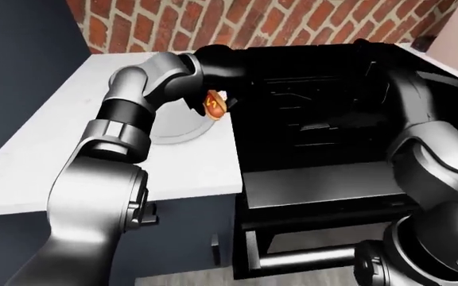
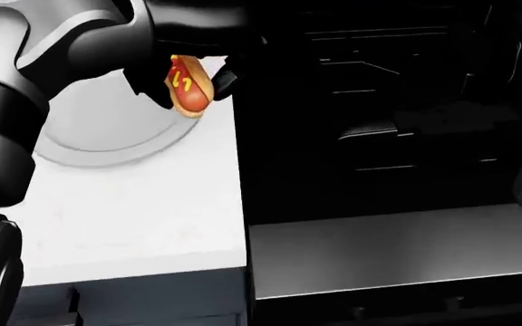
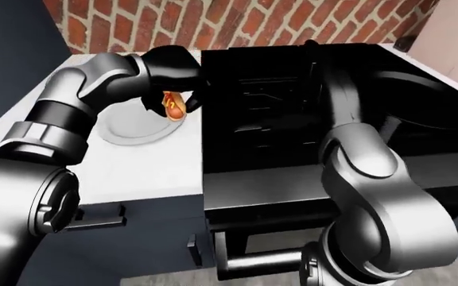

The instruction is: Pick the hot dog from the plate and place it in the pan.

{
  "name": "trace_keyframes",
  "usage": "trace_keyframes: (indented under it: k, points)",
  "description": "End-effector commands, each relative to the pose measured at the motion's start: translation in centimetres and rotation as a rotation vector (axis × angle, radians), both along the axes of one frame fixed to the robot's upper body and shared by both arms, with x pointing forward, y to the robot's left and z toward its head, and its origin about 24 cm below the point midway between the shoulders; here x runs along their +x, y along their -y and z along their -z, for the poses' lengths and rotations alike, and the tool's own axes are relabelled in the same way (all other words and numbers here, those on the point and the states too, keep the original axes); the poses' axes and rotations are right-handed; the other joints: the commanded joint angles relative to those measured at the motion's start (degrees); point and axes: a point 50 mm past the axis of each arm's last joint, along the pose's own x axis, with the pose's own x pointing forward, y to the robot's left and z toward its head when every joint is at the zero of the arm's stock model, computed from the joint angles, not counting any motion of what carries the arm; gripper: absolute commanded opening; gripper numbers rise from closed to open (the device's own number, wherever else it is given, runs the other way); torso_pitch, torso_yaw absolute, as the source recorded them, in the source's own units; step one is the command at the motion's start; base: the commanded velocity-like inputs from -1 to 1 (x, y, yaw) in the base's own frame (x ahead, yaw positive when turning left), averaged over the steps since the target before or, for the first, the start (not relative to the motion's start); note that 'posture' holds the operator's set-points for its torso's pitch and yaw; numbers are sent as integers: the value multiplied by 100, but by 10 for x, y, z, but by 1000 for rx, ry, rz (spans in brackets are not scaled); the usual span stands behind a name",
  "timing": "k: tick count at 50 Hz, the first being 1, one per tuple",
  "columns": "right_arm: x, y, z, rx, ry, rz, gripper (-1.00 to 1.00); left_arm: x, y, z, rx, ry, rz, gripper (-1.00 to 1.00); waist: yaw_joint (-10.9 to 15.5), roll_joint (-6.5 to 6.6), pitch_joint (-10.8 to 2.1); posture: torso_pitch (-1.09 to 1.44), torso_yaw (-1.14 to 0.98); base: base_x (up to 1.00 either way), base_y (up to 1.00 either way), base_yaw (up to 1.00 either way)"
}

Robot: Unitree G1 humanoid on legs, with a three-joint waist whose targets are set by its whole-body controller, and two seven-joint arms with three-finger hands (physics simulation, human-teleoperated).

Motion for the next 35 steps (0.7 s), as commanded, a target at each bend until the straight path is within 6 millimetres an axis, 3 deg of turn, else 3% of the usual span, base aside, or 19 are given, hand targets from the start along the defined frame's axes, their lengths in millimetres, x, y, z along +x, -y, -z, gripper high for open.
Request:
trace_keyframes:
  k: [1,2,4,7,9,11,13,17,18,19,25,32,33,35]
  points:
    - [-3,2,-13,-2,76,13,100,-6,5,-31,-51,95,26,-100,-98,66,-250,0,0,-33,-20,0]
    - [-3,1,-12,-2,76,12,100,-6,5,-32,-53,94,25,-100,-106,51,-306,0,0,-29,-21,0]
    - [-3,1,-12,0,77,11,100,-6,5,-32,-54,96,25,-100,-132,-3,-299,0,0,-17,-18,0]
    - [-3,2,-12,6,78,10,100,-6,5,-32,-54,96,25,-100,-105,-190,4,0,0,0,-8,0]
    - [-4,2,-11,3,81,11,100,-6,5,-32,-54,96,25,-100,-20,-388,97,0,0,0,0,0]
    - [-4,2,-11,6,84,12,100,-5,6,-31,-55,95,26,-100,54,-758,45,0,0,0,0,0]
    - [-3,2,-11,8,85,8,100,-5,7,-31,-56,94,27,-100,52,-644,125,0,0,0,0,0]
    - [-2,2,-10,9,87,5,100,-5,6,-31,-57,96,25,-100,-72,-356,-14,0,0,0,0,0]
    - [-2,2,-11,9,87,4,100,-5,6,-31,-58,96,24,-100,-85,-387,50,0,0,0,0,0]
    - [-1,1,-11,8,87,3,100,-4,5,-31,-58,96,23,-100,-76,-310,80,0,0,0,0,0]
    - [-2,0,-13,3,89,-2,100,-5,5,-30,-58,96,22,-100,-151,-407,39,0,0,0,0,0]
    - [-2,-1,-14,-1,93,-7,100,-5,4,-34,-63,100,19,-100,-113,-434,14,0,0,0,-1,0]
    - [-2,0,-15,-2,94,-8,100,-5,4,-35,-64,101,19,-100,-137,-361,-85,0,0,0,-5,0]
    - [-1,-1,-15,-5,94,-11,100,-5,4,-35,-67,102,17,-100,-162,-320,-117,0,0,0,-8,0]
